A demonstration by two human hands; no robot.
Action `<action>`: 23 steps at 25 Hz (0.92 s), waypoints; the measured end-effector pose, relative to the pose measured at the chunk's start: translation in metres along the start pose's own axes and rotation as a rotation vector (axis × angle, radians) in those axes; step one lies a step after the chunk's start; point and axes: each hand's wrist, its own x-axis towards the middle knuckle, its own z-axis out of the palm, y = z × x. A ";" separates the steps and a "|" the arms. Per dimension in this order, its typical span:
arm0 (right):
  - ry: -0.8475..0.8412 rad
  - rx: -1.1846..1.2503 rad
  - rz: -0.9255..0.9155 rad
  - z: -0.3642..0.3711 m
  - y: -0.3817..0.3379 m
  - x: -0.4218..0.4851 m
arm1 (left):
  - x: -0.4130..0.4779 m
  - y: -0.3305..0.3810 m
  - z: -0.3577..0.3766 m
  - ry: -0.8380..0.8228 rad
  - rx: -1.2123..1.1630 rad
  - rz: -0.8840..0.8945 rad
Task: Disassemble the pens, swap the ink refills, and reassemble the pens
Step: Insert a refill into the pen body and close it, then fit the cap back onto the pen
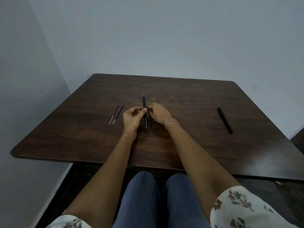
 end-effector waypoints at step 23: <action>0.399 1.268 0.204 -0.005 0.034 -0.064 | -0.005 0.004 0.000 -0.213 0.171 -0.019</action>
